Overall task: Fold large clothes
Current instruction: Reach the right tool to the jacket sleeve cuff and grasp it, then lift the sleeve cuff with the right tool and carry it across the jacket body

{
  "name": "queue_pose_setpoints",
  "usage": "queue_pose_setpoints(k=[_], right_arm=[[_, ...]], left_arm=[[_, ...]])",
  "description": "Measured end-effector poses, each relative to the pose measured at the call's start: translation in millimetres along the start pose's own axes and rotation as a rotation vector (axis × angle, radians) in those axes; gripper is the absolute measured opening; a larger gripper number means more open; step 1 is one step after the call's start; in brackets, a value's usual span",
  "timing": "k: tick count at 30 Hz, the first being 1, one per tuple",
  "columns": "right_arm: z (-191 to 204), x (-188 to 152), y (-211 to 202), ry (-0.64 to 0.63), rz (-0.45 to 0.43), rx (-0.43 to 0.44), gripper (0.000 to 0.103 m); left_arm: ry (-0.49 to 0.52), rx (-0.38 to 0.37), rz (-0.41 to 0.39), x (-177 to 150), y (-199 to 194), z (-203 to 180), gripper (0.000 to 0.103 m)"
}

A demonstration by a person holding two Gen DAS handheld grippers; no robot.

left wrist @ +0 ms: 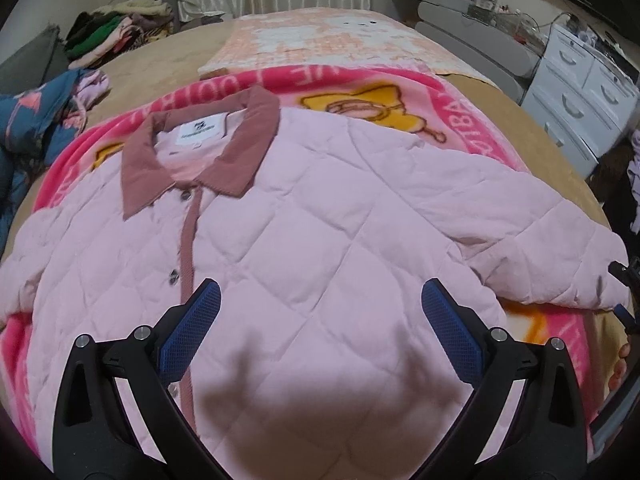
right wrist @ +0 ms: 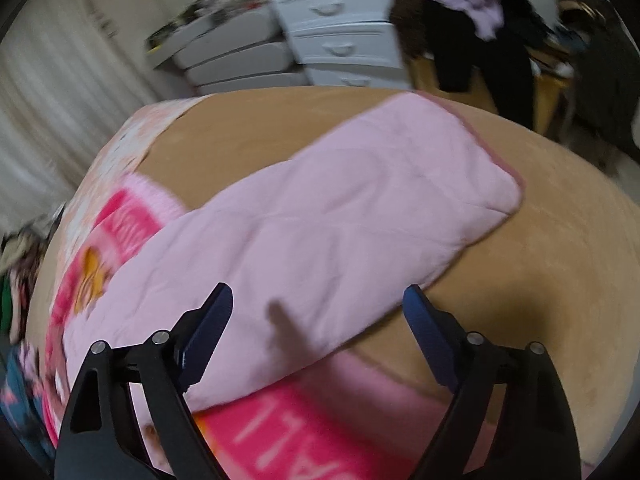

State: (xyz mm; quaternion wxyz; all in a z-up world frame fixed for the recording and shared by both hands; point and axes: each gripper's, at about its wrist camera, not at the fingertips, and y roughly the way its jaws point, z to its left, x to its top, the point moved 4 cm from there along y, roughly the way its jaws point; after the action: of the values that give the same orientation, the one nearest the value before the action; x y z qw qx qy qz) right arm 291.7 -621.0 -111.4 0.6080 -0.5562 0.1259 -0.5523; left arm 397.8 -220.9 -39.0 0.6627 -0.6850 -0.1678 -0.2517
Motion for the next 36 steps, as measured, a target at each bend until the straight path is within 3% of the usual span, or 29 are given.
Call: queue_pose_setpoints(k=[4,9,11,13,17,18,20,23,31,36], right_arm=[[-30.4,9.1,14.9,0.139,0.011,-0.023,0.086],[-55.2,19.5,43.9,0.261,0.037,0.028,0.084],[-57.1,24.2,45.1,0.282,0.012,0.043,0.073],[-58.9,29.3,46.6,0.305,-0.011,0.075,0.068],[-61.9,38.1,47.8,0.337,-0.051,0.194,0.039],[-61.9,41.0,45.4,0.343,-0.059,0.232,0.035],[-54.6,45.6,37.0,0.311,-0.092,0.264,0.026],[-45.1,51.3,26.3,0.280,-0.127,0.296,0.022],[8.7,59.1,-54.0,0.108,-0.267,0.449,0.020],[64.0,39.8,-102.7,-0.042,-0.306,0.544,0.020]], left_arm=[[-0.003,0.006,0.015,4.7,13.0,-1.5,0.094],[-0.001,0.012,0.028,5.1,26.7,1.9,0.094],[-0.005,0.005,0.041,4.7,32.1,4.9,0.094],[-0.008,0.007,0.047,4.5,35.6,7.6,0.094],[-0.006,0.030,0.036,4.9,35.2,16.9,0.094],[-0.004,0.041,0.022,5.9,32.2,20.9,0.094],[-0.011,0.038,0.014,7.3,28.8,26.2,0.094],[-0.027,0.029,-0.004,9.5,18.8,36.5,0.094],[-0.037,0.010,-0.026,12.8,-9.3,57.4,0.094],[-0.030,0.021,-0.050,17.0,-30.2,76.6,0.094]])
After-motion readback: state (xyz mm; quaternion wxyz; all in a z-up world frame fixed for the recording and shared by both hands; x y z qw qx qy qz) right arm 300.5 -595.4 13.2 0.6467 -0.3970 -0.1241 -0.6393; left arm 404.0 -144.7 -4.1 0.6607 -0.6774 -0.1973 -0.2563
